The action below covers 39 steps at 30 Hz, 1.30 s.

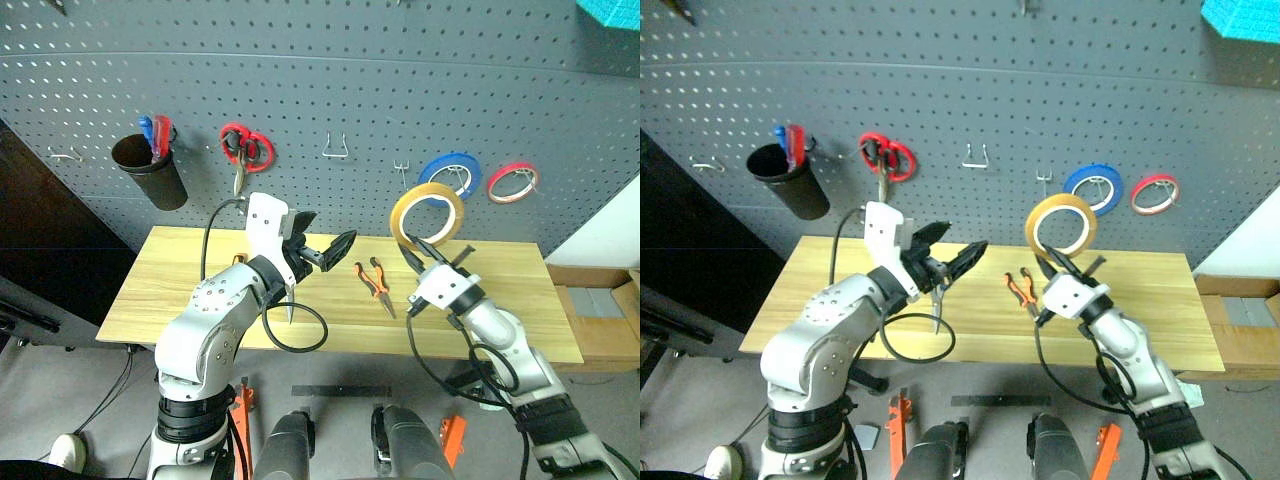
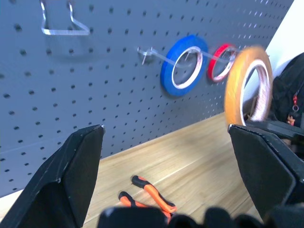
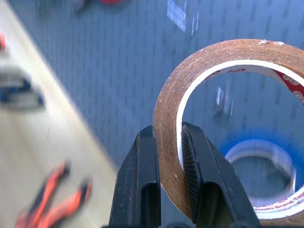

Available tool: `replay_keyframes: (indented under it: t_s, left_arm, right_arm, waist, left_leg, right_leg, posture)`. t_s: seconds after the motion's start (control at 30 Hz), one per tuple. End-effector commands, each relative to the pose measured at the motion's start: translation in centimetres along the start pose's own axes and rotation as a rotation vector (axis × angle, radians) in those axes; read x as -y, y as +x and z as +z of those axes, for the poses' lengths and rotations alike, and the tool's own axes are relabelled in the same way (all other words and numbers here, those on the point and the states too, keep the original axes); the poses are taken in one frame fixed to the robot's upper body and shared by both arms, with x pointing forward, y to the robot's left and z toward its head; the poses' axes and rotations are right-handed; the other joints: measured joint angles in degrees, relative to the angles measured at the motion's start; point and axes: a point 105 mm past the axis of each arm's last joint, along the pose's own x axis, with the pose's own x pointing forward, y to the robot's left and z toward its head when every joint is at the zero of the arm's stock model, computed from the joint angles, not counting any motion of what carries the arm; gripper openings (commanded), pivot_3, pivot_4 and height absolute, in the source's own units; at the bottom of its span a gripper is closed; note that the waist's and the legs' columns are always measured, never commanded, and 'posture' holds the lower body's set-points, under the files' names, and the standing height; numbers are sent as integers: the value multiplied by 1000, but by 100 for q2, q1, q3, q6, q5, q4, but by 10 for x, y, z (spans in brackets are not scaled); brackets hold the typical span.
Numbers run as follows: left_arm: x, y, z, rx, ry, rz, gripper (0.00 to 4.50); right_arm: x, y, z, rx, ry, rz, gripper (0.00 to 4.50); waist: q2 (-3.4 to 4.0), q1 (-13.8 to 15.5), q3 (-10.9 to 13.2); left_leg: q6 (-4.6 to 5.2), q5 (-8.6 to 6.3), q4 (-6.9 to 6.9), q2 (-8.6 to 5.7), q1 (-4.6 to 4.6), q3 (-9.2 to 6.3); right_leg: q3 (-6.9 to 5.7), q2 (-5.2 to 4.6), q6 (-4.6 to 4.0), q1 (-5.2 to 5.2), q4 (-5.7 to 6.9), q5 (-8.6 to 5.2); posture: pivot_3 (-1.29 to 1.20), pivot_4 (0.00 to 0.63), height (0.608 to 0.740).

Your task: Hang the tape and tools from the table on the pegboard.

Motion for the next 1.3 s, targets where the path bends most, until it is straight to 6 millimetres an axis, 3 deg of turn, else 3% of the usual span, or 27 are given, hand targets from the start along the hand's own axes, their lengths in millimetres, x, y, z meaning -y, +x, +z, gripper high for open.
replay_keyframes:
  t_s: [0.03,0.13,0.33,0.6,0.87,1.3]
  left_arm:
    - [-5,3,18,61,39,18,4500]
    - [-9,6,23,73,50,31,4500]
    - [-11,6,24,83,58,40,4500]
    - [-2,18,25,78,74,-13,4500]
    - [1,31,28,84,90,-45,4500]
    - [5,34,24,71,93,-58,4500]
  right_arm:
    - [7,23,12,93,-13,-31,270]
    - [7,43,10,108,-14,5,270]
    - [18,67,-14,16,21,37,270]
    - [15,72,-47,-143,116,78,270]
    - [3,72,-55,-191,200,131,270]
    - [4,46,-58,-207,237,86,4492]
  waist:
    - [-6,1,-30]
    - [-12,-1,-92]
    - [-19,8,-183]
    - [-20,8,-227]
    - [-19,-4,-245]
    - [-19,-9,-245]
  left_leg:
    - [2,6,-2,-1,21,-1]
    - [17,20,-2,0,41,0]
    - [17,34,-6,5,42,-3]
    - [13,37,-10,6,44,-2]
    - [13,42,-10,15,52,3]
    - [16,41,-13,16,72,42]
  right_leg:
    - [-2,4,-7,24,-9,9]
    - [-2,9,-28,43,-12,21]
    - [1,27,-36,43,-11,41]
    - [7,31,-43,42,-8,45]
    - [15,46,-47,42,-4,51]
    - [91,55,-41,41,0,54]
  posture:
    - [-44,69,740]
    - [-35,59,740]
    - [-16,51,740]
    - [-2,50,740]
    - [-20,62,740]
    - [-39,91,740]
